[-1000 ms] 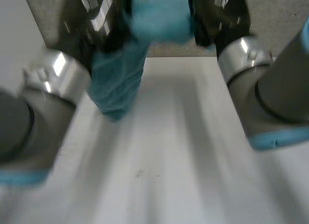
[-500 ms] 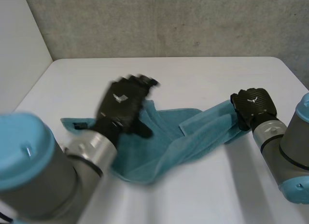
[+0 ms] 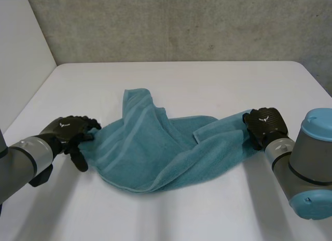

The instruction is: Fold the laundry

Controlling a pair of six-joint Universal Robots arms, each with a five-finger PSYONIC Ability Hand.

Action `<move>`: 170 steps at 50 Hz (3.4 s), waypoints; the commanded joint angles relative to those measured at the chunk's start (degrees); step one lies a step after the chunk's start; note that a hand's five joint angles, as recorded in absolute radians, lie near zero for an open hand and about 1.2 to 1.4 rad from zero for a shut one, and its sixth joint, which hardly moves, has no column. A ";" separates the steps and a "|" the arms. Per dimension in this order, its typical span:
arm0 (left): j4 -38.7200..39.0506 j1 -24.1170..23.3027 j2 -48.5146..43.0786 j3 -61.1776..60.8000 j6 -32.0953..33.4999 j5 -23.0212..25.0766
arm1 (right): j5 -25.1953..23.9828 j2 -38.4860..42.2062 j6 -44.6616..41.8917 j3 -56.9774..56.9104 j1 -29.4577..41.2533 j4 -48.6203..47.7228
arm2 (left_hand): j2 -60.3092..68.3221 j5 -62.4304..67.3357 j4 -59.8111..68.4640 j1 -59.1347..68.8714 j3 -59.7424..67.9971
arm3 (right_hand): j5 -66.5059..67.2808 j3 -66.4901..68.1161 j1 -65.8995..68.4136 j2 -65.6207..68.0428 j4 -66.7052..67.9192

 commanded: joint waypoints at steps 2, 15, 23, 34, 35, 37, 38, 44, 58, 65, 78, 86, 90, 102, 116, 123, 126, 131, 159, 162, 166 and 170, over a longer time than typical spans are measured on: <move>0.94 3.14 -1.95 -1.20 5.87 1.39 | 0.02 0.11 0.00 0.00 0.01 0.04 | 0.52 1.29 0.58 -0.03 0.41 | 13.45 11.89 24.81 12.52 11.63; 6.74 5.07 -7.14 -1.37 11.59 6.93 | 0.11 0.02 0.09 0.17 0.10 0.04 | 6.91 7.68 6.96 6.36 6.80 | 13.45 11.89 24.81 12.52 11.63; 11.22 4.99 -9.43 -1.37 11.59 6.94 | 0.20 0.02 0.09 0.26 0.18 0.04 | 14.30 15.07 14.36 13.75 14.19 | 13.45 11.89 24.81 12.52 11.63; 14.38 4.02 -11.19 -1.11 11.50 7.02 | 0.64 -0.06 0.18 0.26 -0.08 0.13 | 37.67 38.44 37.72 37.12 37.56 | 13.45 11.89 24.81 12.52 11.63; 14.82 4.02 -11.36 -1.19 11.59 7.02 | 0.64 -0.24 0.35 0.09 -0.34 0.39 | 40.36 41.13 40.42 39.81 40.25 | 13.45 11.89 24.81 12.52 11.63; 15.88 3.84 -11.71 -1.20 11.59 7.02 | 0.55 -0.33 0.44 0.09 -0.43 0.66 | 50.61 51.38 50.67 50.06 50.50 | 13.45 11.89 24.81 12.52 11.63; 16.05 3.84 -11.80 -1.20 11.68 7.02 | 0.55 -0.33 0.44 0.00 -0.43 0.74 | 54.64 55.41 54.70 54.10 54.53 | 13.45 11.89 24.81 12.52 11.63; 16.23 3.49 -11.19 -0.40 11.59 6.76 | -0.41 -1.82 0.01 -0.44 -0.61 3.28 | 63.41 64.18 63.47 62.86 63.30 | 13.45 11.89 24.81 12.52 11.63; 16.06 1.56 -2.23 -3.48 10.71 6.50 | -10.26 -9.73 -14.68 -9.49 -1.31 40.12 | 63.41 64.18 63.47 62.86 63.30 | -55.09 -56.65 -43.73 -56.02 -56.91; 15.62 0.94 1.37 -4.45 10.71 6.50 | -11.49 -10.62 -10.02 -20.46 -0.87 40.12 | 63.41 64.18 63.47 62.86 63.30 | -55.46 -57.03 -44.11 -56.40 -57.28; 15.44 0.77 7.35 -4.80 10.62 6.41 | -20.54 7.57 -17.04 -40.07 5.63 42.93 | 63.41 64.18 63.47 62.86 63.30 | -45.38 -46.94 -34.02 -46.31 -47.20; 15.44 0.33 10.69 -4.80 10.10 6.49 | -20.37 17.86 -25.04 -49.39 9.59 45.39 | 63.41 64.18 63.47 62.86 63.30 | -38.64 -40.20 -27.28 -39.57 -40.45; 15.53 0.24 11.49 -4.71 9.31 6.58 | -20.28 20.85 -27.15 -51.42 9.85 45.66 | 63.41 64.18 63.47 62.86 63.30 | -38.30 -39.86 -26.94 -39.23 -40.12; 16.06 0.33 11.66 -3.83 8.51 6.67 | -19.49 27.27 -31.20 -56.25 10.65 46.45 | 63.41 64.18 63.47 62.86 63.30 | -36.95 -38.52 -25.59 -37.88 -38.77; 16.06 0.41 11.14 -3.92 8.51 6.67 | -19.49 28.76 -32.69 -55.72 10.03 46.80 | 63.41 64.18 63.47 62.86 63.30 | -37.79 -39.36 -26.43 -38.73 -39.61; 16.06 0.50 11.05 -3.92 8.51 6.58 | -19.40 29.03 -32.78 -55.72 10.03 46.80 | 63.41 64.18 63.47 62.86 63.30 | -34.11 -35.67 -22.75 -35.04 -35.93; 16.06 0.59 11.05 -3.92 8.51 6.58 | -19.40 29.03 -32.78 -55.72 10.03 46.97 | 63.41 64.18 63.47 62.86 63.30 | -30.57 -32.13 -19.21 -31.50 -32.39; 16.06 0.50 11.05 -3.92 8.43 6.58 | -19.40 29.12 -33.22 -55.81 10.03 48.73 | 63.41 64.18 63.47 62.86 63.30 | -30.39 -31.96 -19.03 -31.32 -32.21; 16.06 0.94 11.31 -3.48 8.42 6.50 | -13.25 23.67 -32.69 -54.32 7.39 46.45 | 63.41 64.18 63.47 62.86 63.30 | 13.45 11.89 24.81 12.52 11.63; 16.06 0.85 11.31 -3.57 8.08 6.50 | -13.43 23.49 -32.69 -52.21 6.78 45.83 | 63.41 64.18 63.47 62.86 63.30 | -26.57 -28.14 -15.22 -27.51 -28.39; 16.06 0.68 11.31 -3.57 6.58 6.50 | -13.43 23.49 -32.34 -51.59 6.95 44.87 | 63.41 64.18 63.47 62.86 63.30 | -37.08 -38.64 -25.72 -38.01 -38.90; 16.06 0.59 11.31 -3.57 5.70 6.50 | -13.43 23.49 -32.25 -51.51 7.39 44.78 | 63.41 64.18 63.47 62.86 63.30 | -41.32 -42.89 -29.96 -42.25 -43.14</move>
